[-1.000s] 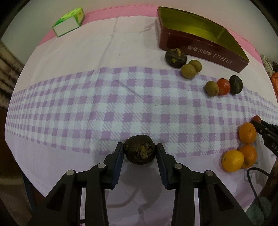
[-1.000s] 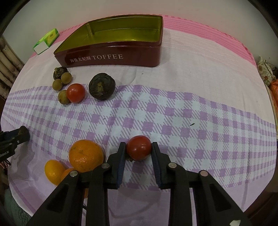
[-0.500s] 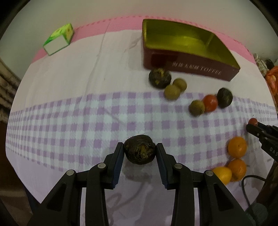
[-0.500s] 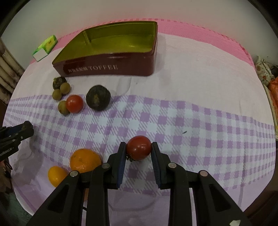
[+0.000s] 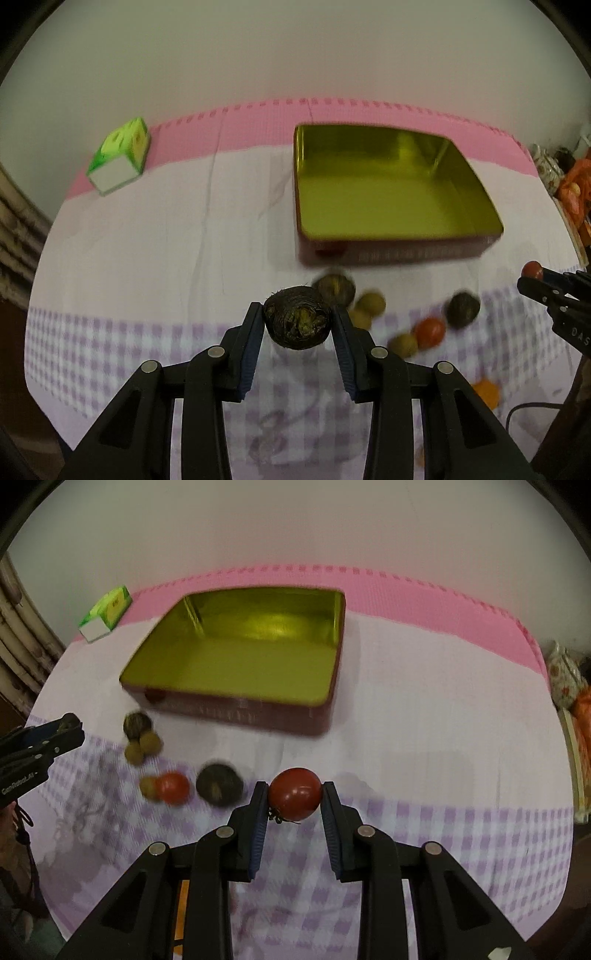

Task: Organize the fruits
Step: 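Carry the brown fruit and red tomato in both grippers over the TOFFEE tin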

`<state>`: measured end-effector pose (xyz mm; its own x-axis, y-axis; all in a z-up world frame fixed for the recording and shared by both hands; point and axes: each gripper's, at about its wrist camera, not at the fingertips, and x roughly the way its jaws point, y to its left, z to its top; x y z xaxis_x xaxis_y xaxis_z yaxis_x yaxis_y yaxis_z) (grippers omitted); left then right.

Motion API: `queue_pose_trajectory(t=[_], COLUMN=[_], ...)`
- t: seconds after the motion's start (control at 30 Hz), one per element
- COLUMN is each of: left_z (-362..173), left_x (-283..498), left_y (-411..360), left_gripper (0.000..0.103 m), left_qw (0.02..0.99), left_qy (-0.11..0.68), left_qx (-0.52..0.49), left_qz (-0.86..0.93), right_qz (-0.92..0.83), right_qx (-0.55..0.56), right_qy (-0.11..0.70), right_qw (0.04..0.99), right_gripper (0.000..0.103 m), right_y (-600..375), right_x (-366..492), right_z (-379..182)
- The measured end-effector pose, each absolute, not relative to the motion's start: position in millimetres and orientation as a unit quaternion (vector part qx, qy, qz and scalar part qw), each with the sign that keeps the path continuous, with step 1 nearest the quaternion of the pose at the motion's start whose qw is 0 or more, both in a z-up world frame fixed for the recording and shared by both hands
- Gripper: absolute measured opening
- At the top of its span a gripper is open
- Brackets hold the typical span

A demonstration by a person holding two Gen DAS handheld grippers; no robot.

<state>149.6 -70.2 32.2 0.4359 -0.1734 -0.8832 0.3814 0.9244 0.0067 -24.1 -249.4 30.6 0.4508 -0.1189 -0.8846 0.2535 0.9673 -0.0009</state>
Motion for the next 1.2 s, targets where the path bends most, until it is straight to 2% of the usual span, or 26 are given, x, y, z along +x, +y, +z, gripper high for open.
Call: queue_pose_trajectory(t=[0.23, 0.43, 0.7, 0.87, 1.2], left_z=[48, 30, -5, -6, -21], left_x=[197, 227, 217, 215, 219], left_y=[-97, -112, -112, -118, -128], left_gripper=[0.038, 0.038, 0.038, 0.038, 0.038], left_qw=[0.848, 0.841, 0.833, 0.841, 0.828], left_qy=[0.48, 0.483, 0.504, 0.491, 0.514], left_qx=[0.108, 0.124, 0.117, 0.123, 0.117], left_qz=[-0.198, -0.209, -0.194, -0.192, -0.19], right_qz=[-0.101, -0.095, -0.093, -0.096, -0.099], right_qx=[0.06, 0.068, 0.058, 0.054, 0.044], right_qy=[0.498, 0.503, 0.523, 0.534, 0.545], right_qw=[0.859, 0.857, 0.845, 0.838, 0.831], right_gripper=[0.026, 0.026, 0.026, 0.026, 0.026], right_y=[-261, -270, -261, -251, -246], right_x=[15, 46, 70, 89, 100], right_z=[54, 57, 41, 25, 10])
